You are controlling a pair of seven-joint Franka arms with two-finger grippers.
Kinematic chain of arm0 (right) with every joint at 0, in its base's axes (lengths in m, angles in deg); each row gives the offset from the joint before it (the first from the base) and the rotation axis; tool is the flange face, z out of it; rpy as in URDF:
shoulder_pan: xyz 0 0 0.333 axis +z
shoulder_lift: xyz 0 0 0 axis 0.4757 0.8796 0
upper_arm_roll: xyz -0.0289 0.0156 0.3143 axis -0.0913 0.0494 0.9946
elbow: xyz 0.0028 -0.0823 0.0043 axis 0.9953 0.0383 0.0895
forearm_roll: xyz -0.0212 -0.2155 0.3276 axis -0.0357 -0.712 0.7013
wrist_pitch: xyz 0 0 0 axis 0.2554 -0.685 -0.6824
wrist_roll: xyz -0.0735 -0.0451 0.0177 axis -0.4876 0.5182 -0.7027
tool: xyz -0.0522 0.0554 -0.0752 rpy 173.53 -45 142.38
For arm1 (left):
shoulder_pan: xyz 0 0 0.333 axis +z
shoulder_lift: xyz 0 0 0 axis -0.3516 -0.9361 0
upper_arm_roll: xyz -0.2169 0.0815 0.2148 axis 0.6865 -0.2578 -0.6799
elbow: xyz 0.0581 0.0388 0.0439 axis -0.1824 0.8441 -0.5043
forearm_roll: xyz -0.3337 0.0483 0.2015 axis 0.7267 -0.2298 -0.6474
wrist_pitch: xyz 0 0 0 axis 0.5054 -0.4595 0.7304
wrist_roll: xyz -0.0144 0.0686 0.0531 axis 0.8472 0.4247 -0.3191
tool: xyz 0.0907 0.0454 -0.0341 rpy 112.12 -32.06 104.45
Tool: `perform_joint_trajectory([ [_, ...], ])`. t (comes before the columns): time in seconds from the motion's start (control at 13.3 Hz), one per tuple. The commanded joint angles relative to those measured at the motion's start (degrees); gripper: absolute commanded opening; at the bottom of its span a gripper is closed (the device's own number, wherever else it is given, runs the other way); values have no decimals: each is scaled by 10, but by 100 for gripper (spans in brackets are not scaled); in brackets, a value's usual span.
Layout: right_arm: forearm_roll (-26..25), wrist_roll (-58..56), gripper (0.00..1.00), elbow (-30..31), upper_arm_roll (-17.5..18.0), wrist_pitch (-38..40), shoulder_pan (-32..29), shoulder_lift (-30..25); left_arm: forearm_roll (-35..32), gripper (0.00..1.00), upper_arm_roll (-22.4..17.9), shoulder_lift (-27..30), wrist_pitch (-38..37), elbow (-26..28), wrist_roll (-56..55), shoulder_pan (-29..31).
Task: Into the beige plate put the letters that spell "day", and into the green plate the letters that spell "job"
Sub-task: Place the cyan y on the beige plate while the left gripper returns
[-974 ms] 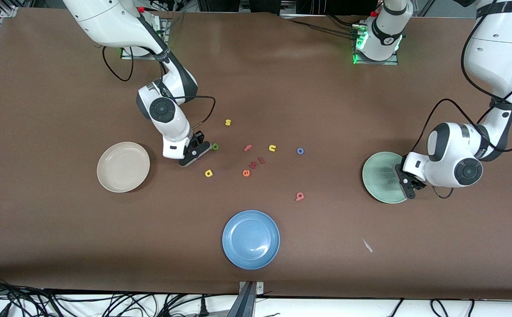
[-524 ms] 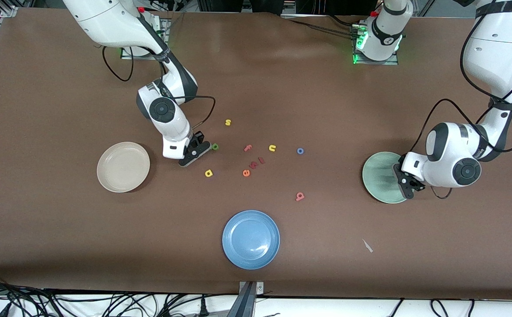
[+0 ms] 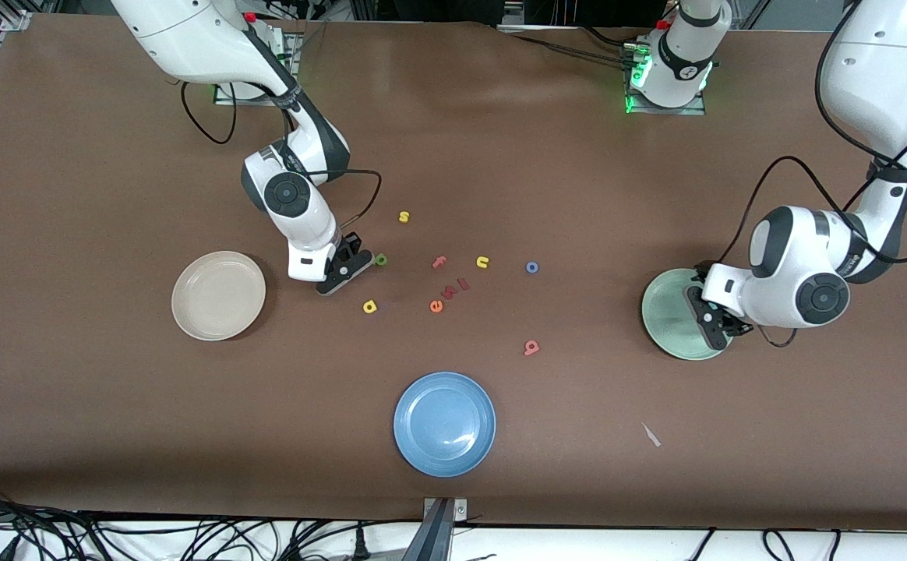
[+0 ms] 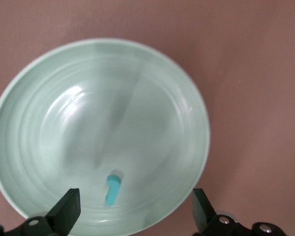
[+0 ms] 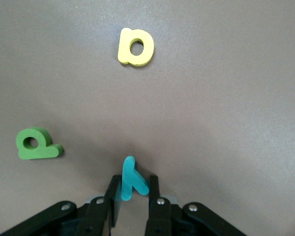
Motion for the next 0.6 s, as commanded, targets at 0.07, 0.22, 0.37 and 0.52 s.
perform_joint_trajectory([
  [0.07,-6,3,22,2,2,-7,5,7,-4,100,42,28,-40,5,-130,0],
  [0.22,-5,3,20,1,2,-7,5,7,-4,100,81,29,-53,5,-220,0],
  [0.37,-5,3,19,1,2,-6,5,7,-4,100,123,27,-55,7,-332,-2],
  [0.52,-4,2,16,0,2,-6,4,5,-4,100,145,19,-52,8,-419,-18],
])
